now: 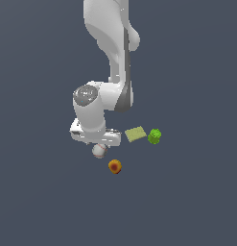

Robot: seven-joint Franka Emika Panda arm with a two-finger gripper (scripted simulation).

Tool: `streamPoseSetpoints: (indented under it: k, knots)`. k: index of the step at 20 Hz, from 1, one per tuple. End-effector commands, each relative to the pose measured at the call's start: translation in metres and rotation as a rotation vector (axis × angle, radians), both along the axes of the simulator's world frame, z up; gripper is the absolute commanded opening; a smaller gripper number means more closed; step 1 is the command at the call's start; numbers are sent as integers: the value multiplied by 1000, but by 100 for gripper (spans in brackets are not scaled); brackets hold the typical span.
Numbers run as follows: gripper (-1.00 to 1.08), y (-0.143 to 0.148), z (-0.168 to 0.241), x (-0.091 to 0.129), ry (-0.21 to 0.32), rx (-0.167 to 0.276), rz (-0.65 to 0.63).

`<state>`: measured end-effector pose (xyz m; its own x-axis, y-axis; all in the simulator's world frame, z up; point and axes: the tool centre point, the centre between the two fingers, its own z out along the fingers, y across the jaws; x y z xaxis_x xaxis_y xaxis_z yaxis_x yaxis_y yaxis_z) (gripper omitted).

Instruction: Pick up a designated object from a clutter of objects.

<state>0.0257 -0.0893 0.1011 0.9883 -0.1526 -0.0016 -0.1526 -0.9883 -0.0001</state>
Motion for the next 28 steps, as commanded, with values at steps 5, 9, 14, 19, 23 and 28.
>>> streamPoseSetpoints:
  k: [5,9,14,19,23,28]
  knots:
    - [100,-1,-4,0,0,0,-1]
    - [100,-1,-18,-1,-1,0,-1]
    - [100,-1,-43,-1,-1,0,-1]
    - [100,-1,-53,0,-2,0,-2]
    - [-100,-1,-53,0,-2,0,-2]
    - [-100,-1,-53,0,-2,0,-2]
